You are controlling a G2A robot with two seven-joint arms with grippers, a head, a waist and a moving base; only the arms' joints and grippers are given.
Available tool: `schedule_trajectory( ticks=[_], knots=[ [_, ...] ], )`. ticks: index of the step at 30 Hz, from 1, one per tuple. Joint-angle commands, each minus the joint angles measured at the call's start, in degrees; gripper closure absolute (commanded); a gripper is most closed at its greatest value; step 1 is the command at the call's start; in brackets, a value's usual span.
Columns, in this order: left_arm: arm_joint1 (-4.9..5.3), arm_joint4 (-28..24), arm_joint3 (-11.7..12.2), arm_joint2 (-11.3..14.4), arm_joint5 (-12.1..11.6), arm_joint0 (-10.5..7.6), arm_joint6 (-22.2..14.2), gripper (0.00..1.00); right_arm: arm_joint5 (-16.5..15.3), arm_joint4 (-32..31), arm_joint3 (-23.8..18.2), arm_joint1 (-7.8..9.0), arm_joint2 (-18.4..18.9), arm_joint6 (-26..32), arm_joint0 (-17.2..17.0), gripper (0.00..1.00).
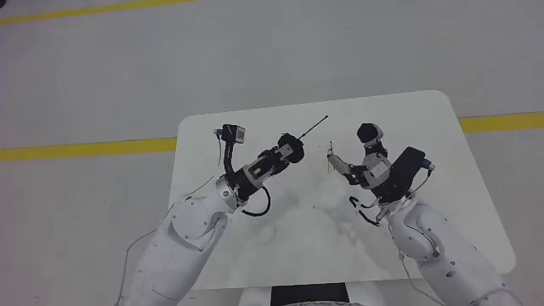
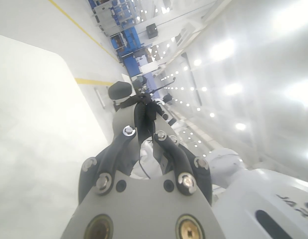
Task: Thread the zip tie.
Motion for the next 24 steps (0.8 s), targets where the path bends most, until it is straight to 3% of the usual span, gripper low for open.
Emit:
schedule_trajectory(
  ticks=[1, 4, 8, 11, 22, 24],
  knots=[
    [-0.05, -6.28, 0.27, -0.03, -0.27, 0.06, -1.56, 1.0, 1.79, -3.47, 0.34, 0.04, 0.63, -1.0, -0.44, 0.0],
    [-0.19, -15.91, 0.93, 0.17, 0.42, 0.14, -4.61, 1.0, 3.67, -8.53, 0.76, 0.06, 0.89, -2.63, -0.83, 0.0],
    [-0.28, -21.58, 2.27, -0.01, 1.33, 0.03, -6.18, 1.0, 5.71, -14.95, 1.67, 0.05, 0.81, -5.28, -0.76, 0.0],
    [-0.25, -21.31, 2.48, -0.09, 2.45, -0.43, -6.65, 1.0, 6.09, -15.66, 1.74, 0.05, 0.82, -5.48, -0.72, 0.0],
    [-0.29, -21.65, 2.43, 0.07, 2.68, -0.39, -6.28, 1.0, 6.28, -15.93, 1.67, 0.04, 0.85, -5.09, -0.62, 0.0],
    [-0.52, -25.19, 2.41, 0.82, 3.16, -0.28, -6.23, 1.0, 7.53, -21.27, 0.9, 0.16, 1.04, -5.04, -0.09, 0.0]
  ],
)
